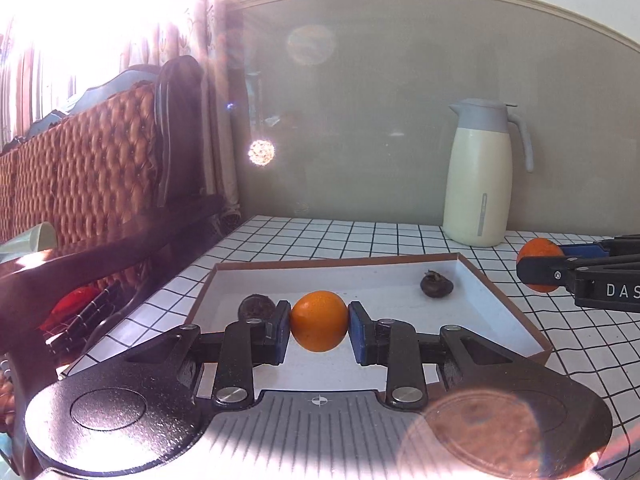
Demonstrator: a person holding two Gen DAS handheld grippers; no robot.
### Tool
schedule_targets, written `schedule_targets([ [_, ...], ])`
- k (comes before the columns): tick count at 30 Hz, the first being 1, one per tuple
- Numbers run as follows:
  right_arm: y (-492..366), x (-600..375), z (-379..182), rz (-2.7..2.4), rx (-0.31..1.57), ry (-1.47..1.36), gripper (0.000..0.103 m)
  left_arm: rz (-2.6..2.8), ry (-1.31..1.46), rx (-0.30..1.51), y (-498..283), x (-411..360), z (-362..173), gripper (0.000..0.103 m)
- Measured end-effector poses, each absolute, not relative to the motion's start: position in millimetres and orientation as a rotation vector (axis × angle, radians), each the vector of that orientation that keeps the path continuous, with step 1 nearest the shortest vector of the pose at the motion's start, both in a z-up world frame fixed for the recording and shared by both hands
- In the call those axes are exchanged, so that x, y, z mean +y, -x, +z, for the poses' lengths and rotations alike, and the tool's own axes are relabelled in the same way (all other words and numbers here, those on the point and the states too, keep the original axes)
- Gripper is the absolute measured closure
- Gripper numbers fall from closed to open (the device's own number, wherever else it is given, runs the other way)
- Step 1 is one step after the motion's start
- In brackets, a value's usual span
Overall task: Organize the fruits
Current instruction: 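Carry both held oranges up and over to the brown tray, then lower both oranges into the tray and open both grippers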
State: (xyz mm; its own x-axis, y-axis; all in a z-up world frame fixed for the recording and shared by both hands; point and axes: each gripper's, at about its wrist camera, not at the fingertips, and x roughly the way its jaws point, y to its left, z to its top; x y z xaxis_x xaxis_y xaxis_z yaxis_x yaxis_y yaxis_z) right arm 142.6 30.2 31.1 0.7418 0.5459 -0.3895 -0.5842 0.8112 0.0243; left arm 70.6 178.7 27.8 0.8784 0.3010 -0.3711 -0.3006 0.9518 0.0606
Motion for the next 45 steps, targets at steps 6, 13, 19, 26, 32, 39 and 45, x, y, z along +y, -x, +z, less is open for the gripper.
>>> schedule_targets([
  [6,-147,45,40,0.623,0.343,0.126,0.071,0.356,0.017,0.38,-76,199,30,0.072],
  [13,-162,52,38,0.609,0.35,0.113,0.071,0.386,0.05,0.37,-89,214,31,0.072],
  [19,-168,54,37,0.599,0.346,0.098,0.071,0.393,0.053,0.369,-93,220,30,0.072],
  [26,-171,58,38,0.599,0.341,0.102,0.071,0.411,0.055,0.369,-98,231,30,0.072],
  [32,-177,62,37,0.595,0.343,0.115,0.071,0.414,0.062,0.374,-105,239,30,0.072],
  [39,-187,67,34,0.59,0.345,0.125,0.071,0.419,0.059,0.38,-119,248,26,0.072],
  [45,-202,69,33,0.578,0.346,0.142,0.071,0.42,0.063,0.39,-135,259,24,0.072],
])
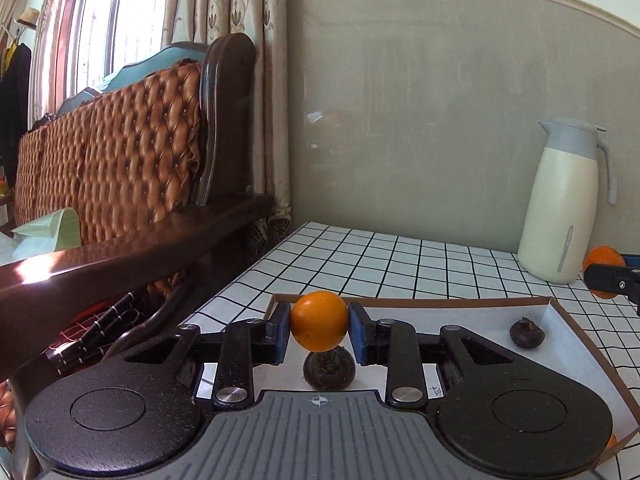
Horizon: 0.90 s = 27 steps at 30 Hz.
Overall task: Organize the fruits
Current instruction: 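Lower both oranges into the tray and open both grippers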
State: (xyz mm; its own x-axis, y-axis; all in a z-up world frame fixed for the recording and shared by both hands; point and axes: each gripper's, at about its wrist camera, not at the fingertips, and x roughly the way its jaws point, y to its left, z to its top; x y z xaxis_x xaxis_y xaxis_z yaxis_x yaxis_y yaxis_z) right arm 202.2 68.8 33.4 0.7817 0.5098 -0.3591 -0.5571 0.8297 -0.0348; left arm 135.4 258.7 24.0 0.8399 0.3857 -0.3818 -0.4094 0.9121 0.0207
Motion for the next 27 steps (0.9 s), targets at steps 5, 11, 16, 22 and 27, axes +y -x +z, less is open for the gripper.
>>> schedule_targets([
  [5,-215,68,30,0.573,0.367,0.138,0.071,0.413,0.053,0.404,-149,263,21,0.072],
  [11,-225,72,27,0.572,0.382,0.144,0.071,0.419,0.055,0.423,-162,267,18,0.072],
  [16,-232,75,23,0.57,0.405,0.142,0.071,0.427,0.068,0.441,-168,276,14,0.072],
  [22,-244,81,15,0.575,0.438,0.148,0.071,0.432,0.077,0.454,-179,287,11,0.072],
  [27,-255,88,12,0.58,0.462,0.167,0.071,0.427,0.083,0.464,-191,294,10,0.072],
])
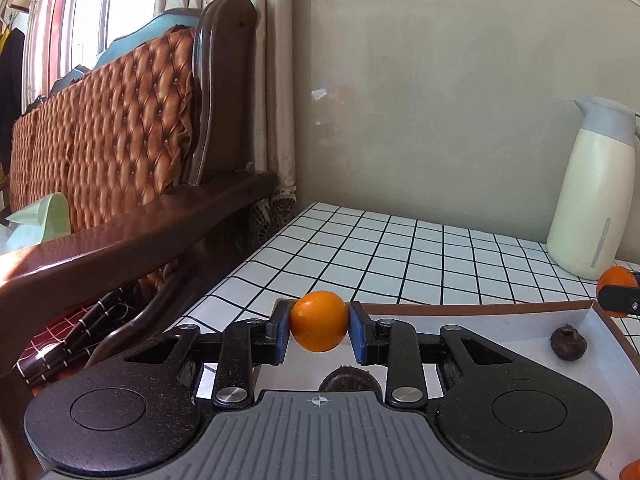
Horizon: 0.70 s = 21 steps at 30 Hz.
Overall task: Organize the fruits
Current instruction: 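Lower both oranges into the tray and open both grippers, then move both grippers from the tray back to the remaining fruit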
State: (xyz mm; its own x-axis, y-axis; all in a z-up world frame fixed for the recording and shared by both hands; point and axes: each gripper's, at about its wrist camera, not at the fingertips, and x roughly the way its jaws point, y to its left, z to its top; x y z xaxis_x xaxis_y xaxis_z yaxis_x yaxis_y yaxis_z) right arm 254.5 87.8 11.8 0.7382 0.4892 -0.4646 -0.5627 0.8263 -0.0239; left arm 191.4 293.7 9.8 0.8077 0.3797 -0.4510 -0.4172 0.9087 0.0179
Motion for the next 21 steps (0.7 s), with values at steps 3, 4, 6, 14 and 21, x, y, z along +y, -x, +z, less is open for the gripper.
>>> schedule_targets([
  [3,-261,92,10,0.591,0.487,0.169,0.071,0.432,0.079,0.475,-197,295,8,0.072],
  [4,-263,94,9,0.599,0.502,0.176,0.071,0.432,0.076,0.482,-199,295,7,0.072],
  [6,-268,99,5,0.619,0.556,0.215,0.064,0.452,0.072,0.505,-204,294,4,0.07],
  [14,-265,83,11,0.528,0.459,0.164,0.006,0.466,0.053,0.419,-192,285,13,0.0],
  [21,-264,80,11,0.522,0.462,0.156,0.006,0.466,0.043,0.432,-188,283,12,0.0],
])
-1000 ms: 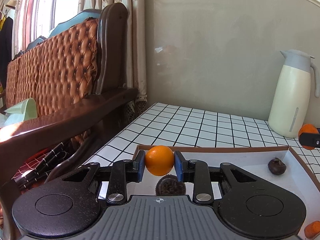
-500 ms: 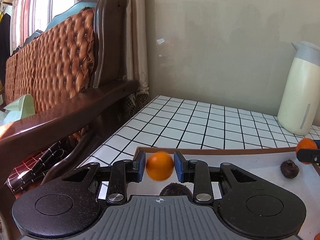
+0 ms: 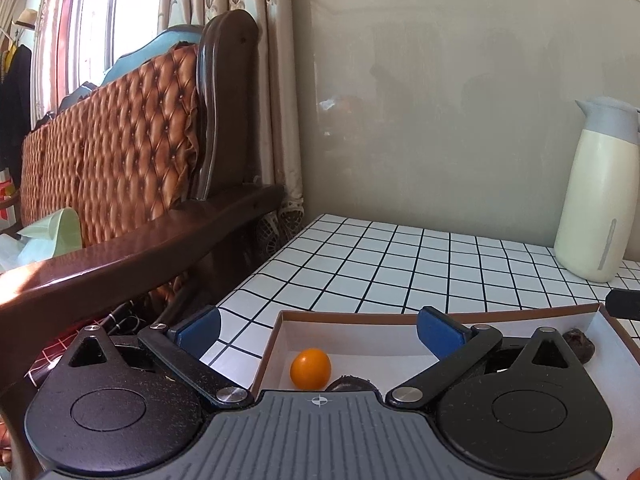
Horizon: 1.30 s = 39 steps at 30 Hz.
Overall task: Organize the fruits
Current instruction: 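Move both grippers from the tray back to the remaining fruit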
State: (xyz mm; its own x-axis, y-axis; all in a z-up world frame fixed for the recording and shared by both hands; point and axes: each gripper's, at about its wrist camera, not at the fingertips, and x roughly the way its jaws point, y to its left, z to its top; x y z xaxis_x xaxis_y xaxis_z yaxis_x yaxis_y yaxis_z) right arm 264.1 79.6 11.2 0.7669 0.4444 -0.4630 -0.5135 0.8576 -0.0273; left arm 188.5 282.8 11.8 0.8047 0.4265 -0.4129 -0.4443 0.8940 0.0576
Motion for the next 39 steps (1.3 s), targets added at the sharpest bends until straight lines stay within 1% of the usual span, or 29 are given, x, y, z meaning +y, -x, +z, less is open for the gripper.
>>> schedule_targets([
  [15,-252,73,19,0.546,0.451,0.16,0.006,0.433,0.02,0.428,-174,253,14,0.0],
  [19,-246,61,21,0.537,0.436,0.163,0.006,0.407,0.071,0.405,-170,241,23,0.0],
  [25,-244,32,22,0.485,0.416,0.167,0.006,0.376,0.082,0.369,-172,210,30,0.0],
  [29,-246,6,16,0.412,0.42,0.181,0.006,0.313,0.089,0.379,-183,190,28,0.0],
  [39,-258,-66,1,0.283,0.463,0.155,0.006,0.163,0.04,0.378,-218,105,24,0.0],
])
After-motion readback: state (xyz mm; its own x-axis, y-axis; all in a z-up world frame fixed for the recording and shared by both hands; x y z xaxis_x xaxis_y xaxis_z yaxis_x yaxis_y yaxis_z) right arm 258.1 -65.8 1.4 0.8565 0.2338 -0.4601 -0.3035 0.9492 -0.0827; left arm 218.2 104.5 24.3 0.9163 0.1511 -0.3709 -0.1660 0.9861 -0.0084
